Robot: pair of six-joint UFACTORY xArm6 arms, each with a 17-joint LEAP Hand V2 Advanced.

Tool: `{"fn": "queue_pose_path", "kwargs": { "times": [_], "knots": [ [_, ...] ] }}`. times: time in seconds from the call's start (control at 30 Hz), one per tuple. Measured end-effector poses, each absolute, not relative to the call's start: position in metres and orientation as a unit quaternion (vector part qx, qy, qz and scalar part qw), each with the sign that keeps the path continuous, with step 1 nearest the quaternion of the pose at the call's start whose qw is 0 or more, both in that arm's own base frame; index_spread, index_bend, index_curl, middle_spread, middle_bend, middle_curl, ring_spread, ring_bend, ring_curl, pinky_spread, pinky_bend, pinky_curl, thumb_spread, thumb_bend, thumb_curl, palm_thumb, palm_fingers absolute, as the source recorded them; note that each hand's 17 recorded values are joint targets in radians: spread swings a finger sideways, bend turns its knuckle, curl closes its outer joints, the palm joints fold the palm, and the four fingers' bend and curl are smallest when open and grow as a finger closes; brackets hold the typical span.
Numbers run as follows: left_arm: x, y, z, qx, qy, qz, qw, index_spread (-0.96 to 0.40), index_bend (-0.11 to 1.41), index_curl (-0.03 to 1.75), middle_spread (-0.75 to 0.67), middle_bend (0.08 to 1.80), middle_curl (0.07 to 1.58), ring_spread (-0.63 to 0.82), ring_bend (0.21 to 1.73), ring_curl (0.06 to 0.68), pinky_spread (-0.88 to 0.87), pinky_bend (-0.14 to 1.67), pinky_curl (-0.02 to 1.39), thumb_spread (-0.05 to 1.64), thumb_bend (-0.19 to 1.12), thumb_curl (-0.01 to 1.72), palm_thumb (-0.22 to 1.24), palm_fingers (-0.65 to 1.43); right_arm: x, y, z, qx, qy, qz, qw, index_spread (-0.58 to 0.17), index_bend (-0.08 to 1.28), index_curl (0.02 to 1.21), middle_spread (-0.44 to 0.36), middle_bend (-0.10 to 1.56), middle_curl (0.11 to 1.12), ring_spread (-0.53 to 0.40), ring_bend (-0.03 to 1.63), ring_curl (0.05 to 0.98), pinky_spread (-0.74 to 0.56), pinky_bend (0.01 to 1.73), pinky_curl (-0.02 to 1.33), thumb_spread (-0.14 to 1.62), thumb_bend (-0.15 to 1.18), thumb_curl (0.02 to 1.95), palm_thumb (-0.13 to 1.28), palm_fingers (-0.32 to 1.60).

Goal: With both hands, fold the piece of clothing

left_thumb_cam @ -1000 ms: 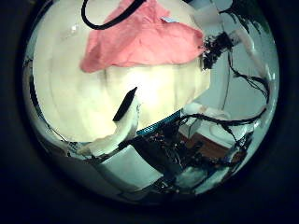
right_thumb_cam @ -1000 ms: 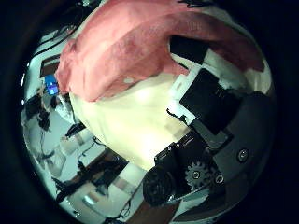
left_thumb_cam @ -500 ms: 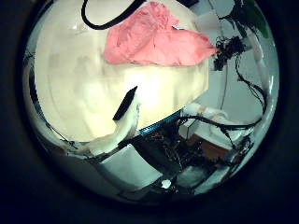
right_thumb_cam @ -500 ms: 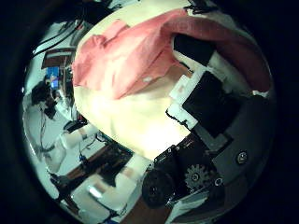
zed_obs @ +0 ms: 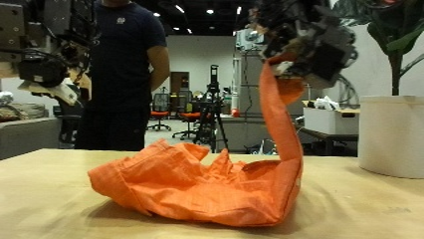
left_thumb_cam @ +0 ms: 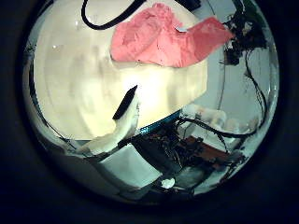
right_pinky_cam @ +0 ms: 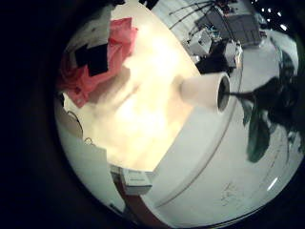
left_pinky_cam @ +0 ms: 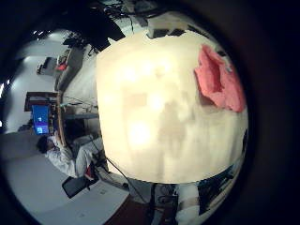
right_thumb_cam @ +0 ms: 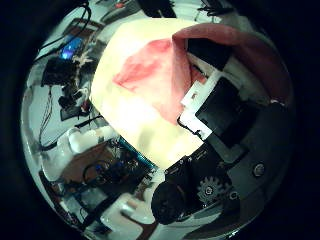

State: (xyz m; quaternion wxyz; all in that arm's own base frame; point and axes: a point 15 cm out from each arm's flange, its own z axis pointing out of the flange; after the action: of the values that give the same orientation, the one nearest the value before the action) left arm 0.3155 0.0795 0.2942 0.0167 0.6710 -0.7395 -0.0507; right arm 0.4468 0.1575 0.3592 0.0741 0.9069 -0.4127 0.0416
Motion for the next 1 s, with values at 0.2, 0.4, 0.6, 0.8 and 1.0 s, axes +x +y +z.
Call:
{"fn": "queue_pose_path", "kwargs": {
  "times": [0.2,0.4,0.6,0.8,1.0],
  "knots": [
    [0.311,0.078,0.300,0.678,-0.734,-0.037,0.016,0.02,0.19,0.40,0.13,0.19,0.34,0.47,0.28,0.205,0.35,0.19,0.28,1.07,-0.02,0.28,0.38,0.27,0.449,0.250,0.307,0.928,-0.361,-0.014,0.088,-0.270,1.04,0.85,-0.153,1.24,0.81,-0.228,1.31,0.708,-0.29,1.17,0.83,1.17,-0.01,0.66,1.13,1.09],
    [0.308,0.081,0.303,0.682,-0.731,-0.034,0.011,0.02,0.19,0.40,0.13,0.19,0.34,0.47,0.28,0.205,0.35,0.19,0.28,1.08,-0.02,0.28,0.39,0.27,0.448,0.295,0.255,0.933,-0.348,-0.059,0.070,-0.279,0.97,0.84,-0.159,1.21,0.80,-0.236,1.29,0.692,-0.32,1.15,0.82,1.22,-0.03,0.62,0.97,1.04],
    [0.308,0.081,0.303,0.685,-0.728,-0.033,0.011,0.01,0.19,0.41,0.13,0.19,0.34,0.47,0.28,0.207,0.34,0.19,0.28,1.08,-0.02,0.28,0.39,0.27,0.444,0.312,0.244,0.929,-0.349,-0.115,0.030,-0.325,0.77,0.81,-0.172,1.10,0.76,-0.283,1.22,0.650,-0.49,0.99,0.73,1.24,-0.01,0.60,0.94,0.72],
    [0.308,0.079,0.303,0.685,-0.728,-0.034,0.012,0.01,0.19,0.41,0.12,0.19,0.34,0.47,0.27,0.207,0.33,0.19,0.27,1.08,-0.02,0.29,0.39,0.28,0.444,0.321,0.253,0.932,-0.315,-0.177,-0.041,-0.337,0.61,0.75,-0.135,0.92,0.70,-0.236,1.02,0.586,-0.21,0.82,0.68,1.16,-0.02,0.60,0.95,0.10],
    [0.306,0.075,0.307,0.685,-0.728,-0.032,0.009,0.01,0.19,0.41,0.12,0.19,0.34,0.47,0.27,0.207,0.33,0.19,0.27,1.08,-0.02,0.29,0.39,0.28,0.443,0.311,0.266,0.938,-0.293,-0.177,-0.050,-0.394,0.31,0.53,-0.006,0.52,0.52,0.019,0.77,0.448,0.19,0.88,0.61,1.07,-0.05,0.56,0.82,-0.14]
  ]
}}
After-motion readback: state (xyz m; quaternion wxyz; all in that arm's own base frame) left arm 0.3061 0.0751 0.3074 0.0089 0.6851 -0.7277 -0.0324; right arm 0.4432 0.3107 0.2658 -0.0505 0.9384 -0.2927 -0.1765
